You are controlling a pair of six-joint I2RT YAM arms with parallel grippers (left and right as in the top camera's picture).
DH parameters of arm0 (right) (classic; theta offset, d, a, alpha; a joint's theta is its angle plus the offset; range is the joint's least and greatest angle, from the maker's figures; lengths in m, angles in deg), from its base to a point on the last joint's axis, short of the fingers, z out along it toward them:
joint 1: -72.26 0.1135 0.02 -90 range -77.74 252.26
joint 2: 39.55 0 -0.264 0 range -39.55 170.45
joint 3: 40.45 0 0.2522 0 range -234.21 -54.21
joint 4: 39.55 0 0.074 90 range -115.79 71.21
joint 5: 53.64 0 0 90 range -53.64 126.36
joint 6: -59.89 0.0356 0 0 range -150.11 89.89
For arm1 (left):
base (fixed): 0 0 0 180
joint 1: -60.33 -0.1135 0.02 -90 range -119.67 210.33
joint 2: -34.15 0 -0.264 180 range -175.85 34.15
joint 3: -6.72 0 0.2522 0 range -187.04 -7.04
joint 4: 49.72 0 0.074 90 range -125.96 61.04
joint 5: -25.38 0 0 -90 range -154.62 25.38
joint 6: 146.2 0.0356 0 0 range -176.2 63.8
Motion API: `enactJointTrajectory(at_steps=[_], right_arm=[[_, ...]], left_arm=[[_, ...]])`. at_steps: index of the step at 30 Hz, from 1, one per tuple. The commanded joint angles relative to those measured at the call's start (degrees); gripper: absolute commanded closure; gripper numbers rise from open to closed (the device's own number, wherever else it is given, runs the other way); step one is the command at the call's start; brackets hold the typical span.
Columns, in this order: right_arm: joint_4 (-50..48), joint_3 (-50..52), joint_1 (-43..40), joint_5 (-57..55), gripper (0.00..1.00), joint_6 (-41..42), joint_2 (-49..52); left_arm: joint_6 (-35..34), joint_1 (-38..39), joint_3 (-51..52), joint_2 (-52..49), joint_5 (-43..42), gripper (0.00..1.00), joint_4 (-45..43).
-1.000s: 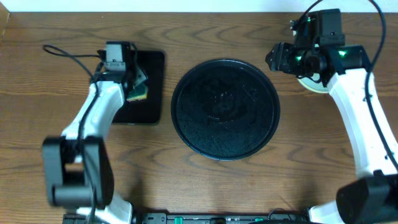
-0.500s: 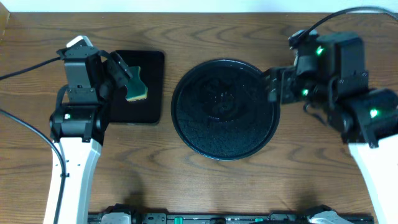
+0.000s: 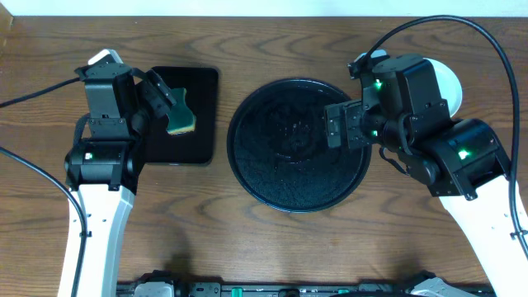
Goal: Clean dirty plates on tray and stack at the side
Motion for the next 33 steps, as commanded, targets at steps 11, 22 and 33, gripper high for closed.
enactJointTrajectory(at_steps=[11, 22, 33], right_arm=[[1.75, -0.26, 0.83, 0.26, 0.01, 0.83, 0.28], [2.23, 2.71, 0.72, -4.63, 0.01, 0.87, -1.27], [-21.94, 30.75, -2.34, -5.99, 0.01, 0.81, -12.9]], left_arm=[[0.55, -0.15, -0.09, 0.09, 0.04, 0.2, 0.15], [0.55, -0.15, -0.09, 0.09, 0.04, 0.2, 0.15], [0.55, -0.15, -0.09, 0.09, 0.04, 0.19, 0.15]])
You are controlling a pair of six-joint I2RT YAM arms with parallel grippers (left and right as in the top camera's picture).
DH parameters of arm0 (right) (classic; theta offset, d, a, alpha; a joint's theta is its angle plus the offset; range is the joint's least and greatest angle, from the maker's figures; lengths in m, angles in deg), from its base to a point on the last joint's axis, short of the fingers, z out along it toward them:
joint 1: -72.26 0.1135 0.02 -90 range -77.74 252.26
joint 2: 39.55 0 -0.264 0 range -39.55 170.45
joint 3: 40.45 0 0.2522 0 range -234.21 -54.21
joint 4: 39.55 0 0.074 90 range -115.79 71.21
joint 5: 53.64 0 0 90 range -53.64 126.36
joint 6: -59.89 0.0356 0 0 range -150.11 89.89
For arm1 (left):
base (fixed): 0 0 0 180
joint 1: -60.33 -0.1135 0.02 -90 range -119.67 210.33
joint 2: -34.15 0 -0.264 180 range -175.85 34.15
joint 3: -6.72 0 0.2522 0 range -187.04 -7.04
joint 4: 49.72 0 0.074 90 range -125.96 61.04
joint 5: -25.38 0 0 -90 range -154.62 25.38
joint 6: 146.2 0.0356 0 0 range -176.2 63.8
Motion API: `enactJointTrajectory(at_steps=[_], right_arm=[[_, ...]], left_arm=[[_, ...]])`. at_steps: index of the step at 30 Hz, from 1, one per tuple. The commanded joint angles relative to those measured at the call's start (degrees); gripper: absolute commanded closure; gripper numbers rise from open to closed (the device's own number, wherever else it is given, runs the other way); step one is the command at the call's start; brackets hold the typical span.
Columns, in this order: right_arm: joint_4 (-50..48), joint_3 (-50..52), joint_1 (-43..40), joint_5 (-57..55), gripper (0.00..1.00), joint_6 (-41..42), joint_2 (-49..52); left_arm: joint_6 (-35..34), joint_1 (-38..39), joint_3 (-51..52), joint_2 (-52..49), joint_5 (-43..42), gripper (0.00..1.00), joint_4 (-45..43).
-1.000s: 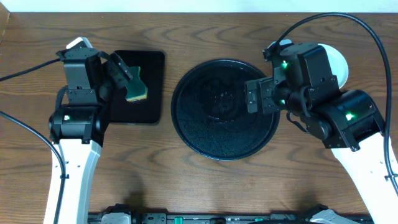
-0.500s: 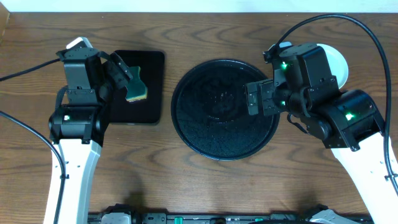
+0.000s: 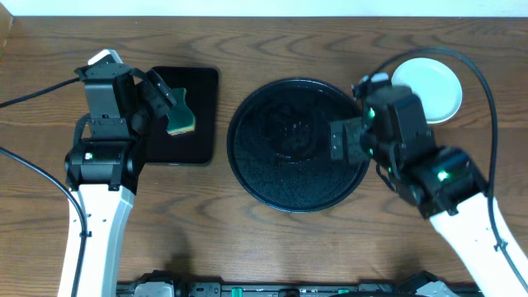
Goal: Clean dirty plates on tray and stack at the side
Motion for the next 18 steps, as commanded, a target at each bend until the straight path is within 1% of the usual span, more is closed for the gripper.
enactJointTrajectory(at_steps=[1, 5, 11, 13, 18], right_arm=[[-7.48, 9.94, -2.01, 0.85, 0.01, -0.37, -5.35], [-18.97, 21.81, -5.79, 6.43, 0.01, -4.33, -11.56], [-35.82, 38.99, -13.79, 13.7, 0.01, -4.33, -23.87], [-40.28, 43.87, -15.08, 14.36, 0.01, -4.33, -28.5], [-47.87, 53.99, -17.33, 14.32, 0.01, -4.33, -41.51]], left_arm=[[0.55, -0.15, -0.09, 0.09, 0.04, 0.2, 0.07], [0.55, -0.15, -0.09, 0.09, 0.04, 0.2, 0.07], [0.55, -0.15, -0.09, 0.09, 0.04, 0.19, 0.07], [0.55, -0.15, -0.09, 0.09, 0.04, 0.19, 0.07], [0.55, -0.15, -0.09, 0.09, 0.04, 0.19, 0.07]])
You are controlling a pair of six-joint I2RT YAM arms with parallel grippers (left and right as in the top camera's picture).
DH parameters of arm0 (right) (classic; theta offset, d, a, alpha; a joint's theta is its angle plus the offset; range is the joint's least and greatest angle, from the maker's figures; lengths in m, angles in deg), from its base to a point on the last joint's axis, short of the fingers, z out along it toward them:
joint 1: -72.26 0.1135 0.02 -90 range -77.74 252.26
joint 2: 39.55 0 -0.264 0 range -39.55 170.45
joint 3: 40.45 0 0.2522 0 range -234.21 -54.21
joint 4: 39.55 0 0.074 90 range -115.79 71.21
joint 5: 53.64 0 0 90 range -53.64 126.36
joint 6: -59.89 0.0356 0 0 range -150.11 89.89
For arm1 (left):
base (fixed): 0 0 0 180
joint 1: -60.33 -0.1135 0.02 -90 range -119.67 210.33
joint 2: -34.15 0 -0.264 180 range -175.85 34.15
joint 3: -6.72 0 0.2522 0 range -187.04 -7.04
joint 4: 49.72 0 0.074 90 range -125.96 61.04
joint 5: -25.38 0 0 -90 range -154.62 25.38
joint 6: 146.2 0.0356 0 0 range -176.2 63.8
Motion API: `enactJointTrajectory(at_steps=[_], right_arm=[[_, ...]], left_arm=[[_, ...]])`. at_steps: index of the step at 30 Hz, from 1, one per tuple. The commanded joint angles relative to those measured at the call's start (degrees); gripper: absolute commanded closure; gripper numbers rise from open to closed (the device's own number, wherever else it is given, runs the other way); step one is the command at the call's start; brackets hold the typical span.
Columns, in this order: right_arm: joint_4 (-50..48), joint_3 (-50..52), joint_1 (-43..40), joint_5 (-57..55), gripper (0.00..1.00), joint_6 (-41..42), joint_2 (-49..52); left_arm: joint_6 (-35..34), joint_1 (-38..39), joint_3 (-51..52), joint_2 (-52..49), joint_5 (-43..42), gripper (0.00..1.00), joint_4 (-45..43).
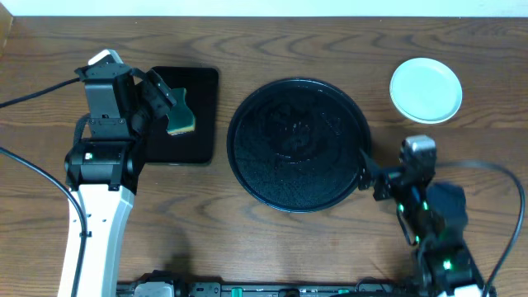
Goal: Clean dirty plates on tray and stack at the side
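A clean-looking white plate (pixel 426 89) lies alone on the table at the back right. The large round black tray (pixel 297 144) in the middle carries no plate, only wet-looking smears. My left gripper (pixel 176 112) is shut on a green and yellow sponge (pixel 181 115), held over a small black rectangular tray (pixel 202 91) at the left. My right gripper (pixel 369 175) sits low at the round tray's front right rim. Its fingers look spread and hold nothing.
The wooden table (pixel 247 247) runs under everything. Black cables trail from both arms, one across the left side and one looping at the right. A black bar lies along the front edge.
My right arm has drawn back toward the front right, its gripper now at the round tray's front right rim. The white plate, the sponge and my left arm have not moved.
At first my right arm reached over the back right, covering most of the white plate, with its gripper at the tray's right rim. Then the arm stood nearer the front and the plate lay in full view. Now the arm is pulled back further, while the left gripper holds the sponge throughout.
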Motion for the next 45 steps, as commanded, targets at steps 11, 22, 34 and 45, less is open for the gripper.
enactJointTrajectory(at_steps=[11, 22, 34, 45], right_arm=[[-1.81, 16.74, -5.4, 1.68, 0.01, -0.42, -25.16], [4.83, 16.72, -11.93, -0.46, 0.01, -0.63, -31.56], [5.01, 16.72, -13.0, -0.52, 0.01, -12.63, -31.56], [4.9, 16.72, -13.0, -0.7, 0.01, -15.19, -31.56]], left_arm=[[0.55, -0.15, -0.09, 0.09, 0.04, 0.19, 0.0], [0.55, -0.15, -0.09, 0.09, 0.04, 0.19, 0.0], [0.55, -0.15, -0.09, 0.09, 0.04, 0.19, 0.0], [0.55, -0.15, -0.09, 0.09, 0.04, 0.19, 0.0]])
